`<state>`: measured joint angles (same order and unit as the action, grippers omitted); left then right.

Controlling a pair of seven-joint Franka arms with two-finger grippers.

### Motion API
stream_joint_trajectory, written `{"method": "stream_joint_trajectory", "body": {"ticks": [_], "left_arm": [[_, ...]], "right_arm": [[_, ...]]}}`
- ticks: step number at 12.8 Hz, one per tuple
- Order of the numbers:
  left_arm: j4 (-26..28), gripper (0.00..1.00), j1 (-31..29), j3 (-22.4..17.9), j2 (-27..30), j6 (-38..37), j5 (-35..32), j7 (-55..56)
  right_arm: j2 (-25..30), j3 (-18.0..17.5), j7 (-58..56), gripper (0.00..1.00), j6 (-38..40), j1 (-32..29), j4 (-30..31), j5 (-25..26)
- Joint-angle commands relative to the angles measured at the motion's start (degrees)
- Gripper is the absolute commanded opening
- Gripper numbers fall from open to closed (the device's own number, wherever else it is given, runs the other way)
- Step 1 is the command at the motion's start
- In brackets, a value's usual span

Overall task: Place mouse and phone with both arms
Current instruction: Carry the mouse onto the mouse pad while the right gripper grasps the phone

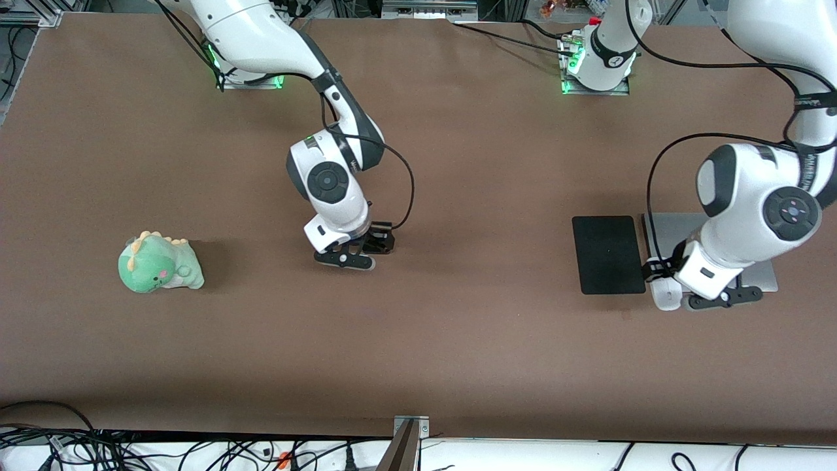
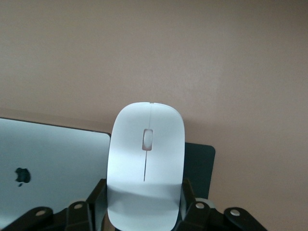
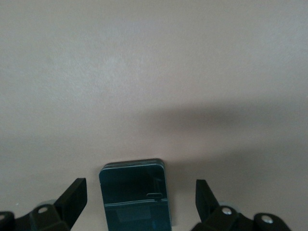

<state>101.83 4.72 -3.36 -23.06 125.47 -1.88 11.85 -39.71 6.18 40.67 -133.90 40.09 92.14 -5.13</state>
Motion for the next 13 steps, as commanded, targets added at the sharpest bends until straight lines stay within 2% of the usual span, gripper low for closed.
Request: {"method": "stream_joint_trajectory", "body": {"ticks": [1, 6, 13], "left_arm": [[11.9, 0.54, -0.6, 0.9, 4.6, 8.5, -1.3, -1.2], [21.6, 0.56, -0.5, 0.8, 2.5, 22.2, -1.3, -1.2], [21.7, 0.57, 0.1, 1.0, -3.7, 27.4, -1.3, -1.0]], "right_arm": [[-1.2, 0.8, 2.3, 1.00, -2.3, 1.8, 0.3, 2.0], [-2.4, 1.4, 3.3, 1.00, -7.4, 3.9, 3.0, 2.8], [-3.3, 1.5, 3.4, 1.00, -7.9, 5.0, 4.0, 3.8]]}}
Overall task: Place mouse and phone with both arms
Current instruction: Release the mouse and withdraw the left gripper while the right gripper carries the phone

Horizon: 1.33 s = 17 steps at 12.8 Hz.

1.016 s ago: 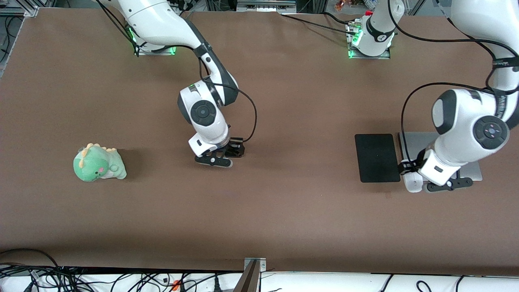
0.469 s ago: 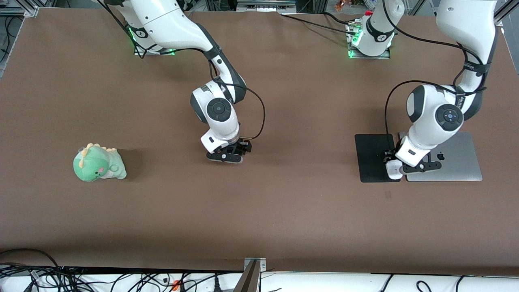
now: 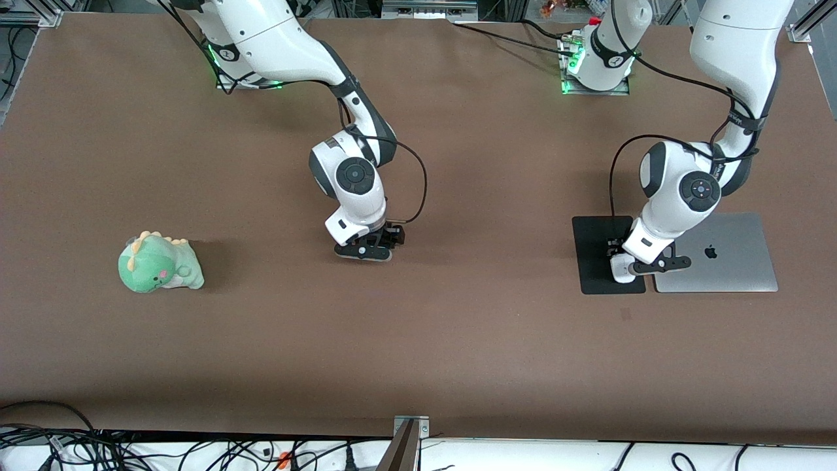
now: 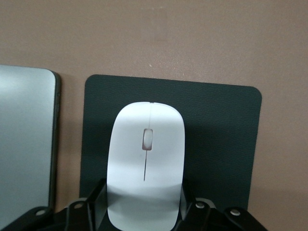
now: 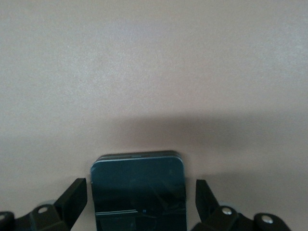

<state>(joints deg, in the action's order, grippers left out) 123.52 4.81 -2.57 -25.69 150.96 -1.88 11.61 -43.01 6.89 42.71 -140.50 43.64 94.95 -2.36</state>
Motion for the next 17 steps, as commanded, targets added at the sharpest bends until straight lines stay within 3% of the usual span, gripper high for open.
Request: {"method": "stream_joint_trajectory", "body": {"ticks": [1, 3, 4, 5, 7, 10, 13, 15, 17], "left_arm": [[-0.3, 0.57, 0.2, 0.3, -1.7, 2.4, -1.3, -0.7], [-0.6, 0.57, 0.3, 0.3, -2.3, 2.5, -1.2, -0.7], [-0.6, 0.67, 0.3, 0.3, -2.7, 3.0, -1.2, -0.7], [-0.6, 0.96, 0.3, 0.2, -2.7, 3.2, -1.2, -0.7], [-1.4, 1.00, 0.4, 0.3, -1.5, 2.9, -1.3, -1.0], [-2.6, 1.00, -0.1, 0.3, 2.9, 1.2, -1.4, -2.4], [-4.3, 1.00, -0.4, 0.3, 8.3, -5.8, -1.4, -3.3], [-10.1, 1.00, -0.8, 0.2, 10.9, -18.2, -1.3, -7.0], [-15.2, 1.00, -1.3, 0.2, 13.8, -28.6, -1.1, -8.9]], "right_arm": [[-0.1, 0.8, 1.2, 1.00, -2.3, 1.7, 1.7, 1.3], [-0.2, 0.8, 1.2, 1.00, -2.7, 1.7, 2.0, 1.7], [-0.3, 0.8, 1.2, 0.97, -2.8, 1.7, 2.0, 2.0], [-0.4, 1.0, 1.2, 0.88, -2.7, 1.7, 2.0, 2.4], [-0.3, 1.0, 0.4, 0.41, -2.2, 1.3, 1.6, 2.5], [0.2, 1.0, -1.7, 0.01, 1.8, -0.3, -0.5, 2.5], [1.3, 1.0, -11.7, 0.00, 11.0, -4.8, -4.5, 1.8], [2.7, 1.0, -23.0, 0.00, 12.2, -10.1, -3.7, 1.6], [4.5, 1.1, -26.4, 0.00, 11.2, -13.7, -1.0, 1.5]]}}
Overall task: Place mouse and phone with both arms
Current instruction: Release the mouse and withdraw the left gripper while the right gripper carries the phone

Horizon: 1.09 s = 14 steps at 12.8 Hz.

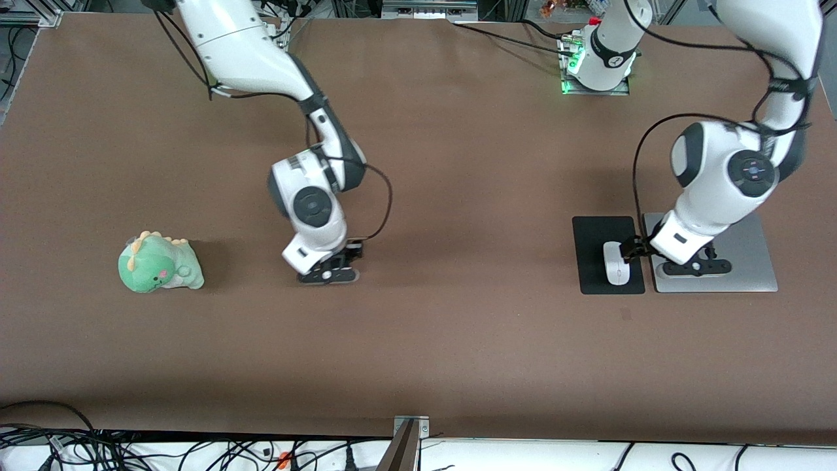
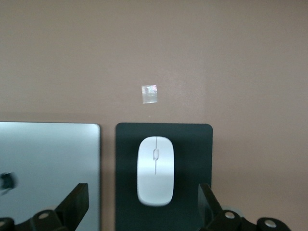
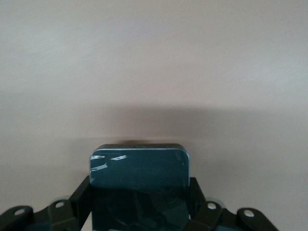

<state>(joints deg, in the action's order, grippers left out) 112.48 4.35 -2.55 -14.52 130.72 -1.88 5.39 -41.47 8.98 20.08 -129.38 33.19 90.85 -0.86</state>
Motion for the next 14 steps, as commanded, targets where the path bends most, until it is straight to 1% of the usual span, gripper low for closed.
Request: {"method": "stream_joint_trajectory", "body": {"ticks": [1, 3, 5, 7, 8, 9, 11, 12, 13, 14], "left_arm": [[-6.6, 1.00, -0.9, 0.0, 4.2, -13.2, -0.9, -3.1], [-12.3, 1.00, -0.9, -0.4, 6.3, -21.8, -0.8, -3.1], [-18.9, 1.00, -1.6, -0.4, 6.7, -29.8, -0.7, -3.0], [-23.3, 1.00, -1.7, -0.4, 7.0, -34.9, -0.3, -3.0], [-23.7, 1.00, -2.4, -0.4, 7.9, -36.4, -0.2, -3.2], [-22.8, 1.00, -2.8, -0.1, 9.3, -36.8, -0.2, -3.2], [-22.8, 1.00, -2.9, 0.2, 9.9, -38.4, -0.2, -3.1], [-23.4, 1.00, -2.8, 0.2, 9.8, -38.4, -0.1, -2.8], [-23.5, 1.00, -2.6, 0.3, 9.8, -38.4, -0.1, -2.7], [-23.5, 1.00, -2.5, 0.3, 9.7, -38.4, -0.1, -2.7]], "right_arm": [[4.0, -1.0, -4.8, 0.00, -1.4, -5.2, 4.9, 0.0], [6.0, -1.0, -5.9, 0.00, -5.9, -8.8, 8.9, 0.0], [7.7, -1.1, -8.4, 0.00, -10.2, -12.7, 13.2, -0.1], [9.6, -1.1, -8.9, 0.00, -16.2, -14.7, 18.7, -0.2], [9.7, -1.1, -8.8, 0.00, -19.5, -15.5, 20.7, -0.2], [9.7, -1.1, -8.7, 0.00, -20.7, -15.8, 21.4, -0.2], [9.7, -1.1, -8.5, 0.00, -22.0, -15.9, 22.5, -2.7], [9.6, -1.1, -8.7, 0.11, -22.7, -15.9, 23.1, -3.0], [9.4, -1.1, -8.9, 0.37, -22.8, -15.9, 23.1, -3.0], [9.2, -1.1, -8.9, 0.99, -22.8, -15.9, 23.1, -3.0]]}}
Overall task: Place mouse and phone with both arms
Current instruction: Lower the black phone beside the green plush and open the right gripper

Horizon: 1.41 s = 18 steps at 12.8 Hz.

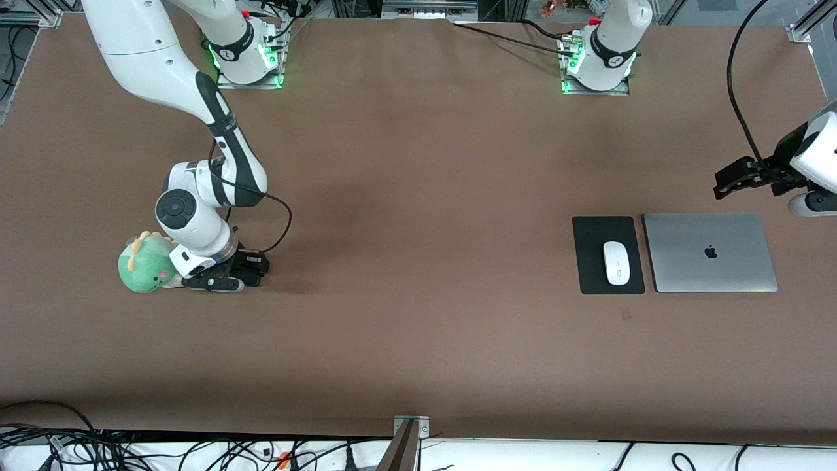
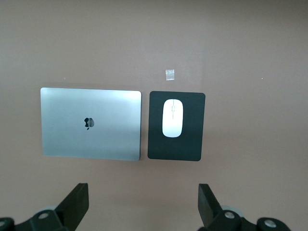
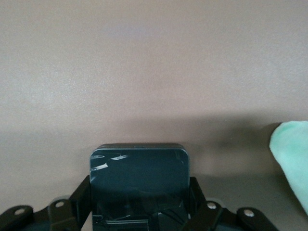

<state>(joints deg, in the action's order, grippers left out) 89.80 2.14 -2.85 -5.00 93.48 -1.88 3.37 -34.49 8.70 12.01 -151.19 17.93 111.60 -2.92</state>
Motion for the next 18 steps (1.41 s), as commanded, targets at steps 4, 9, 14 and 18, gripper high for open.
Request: {"method": "stream_joint_trajectory", "body": {"ticks": [4, 9, 14, 18], "left_arm": [[-2.7, 1.00, 0.2, 0.6, -0.6, -1.1, -0.4, -0.6], [-3.8, 1.00, 0.8, 1.2, -1.5, -1.0, -0.3, -0.5], [-5.1, 1.00, -2.1, 0.7, -1.6, -1.0, 4.2, -3.4], [-4.9, 1.00, -4.8, 0.7, -1.9, -0.1, 7.1, -6.6]], "right_arm": [[3.3, -1.1, -1.0, 1.00, 0.5, -0.6, 0.8, -1.0], [7.0, -1.1, -1.2, 1.00, 10.8, -1.1, -5.2, -3.4], [11.2, 1.1, -10.3, 1.00, 22.4, -1.5, -10.3, -12.5], [19.2, 3.3, -11.0, 1.00, 32.9, -1.9, -10.9, -11.5]]}}
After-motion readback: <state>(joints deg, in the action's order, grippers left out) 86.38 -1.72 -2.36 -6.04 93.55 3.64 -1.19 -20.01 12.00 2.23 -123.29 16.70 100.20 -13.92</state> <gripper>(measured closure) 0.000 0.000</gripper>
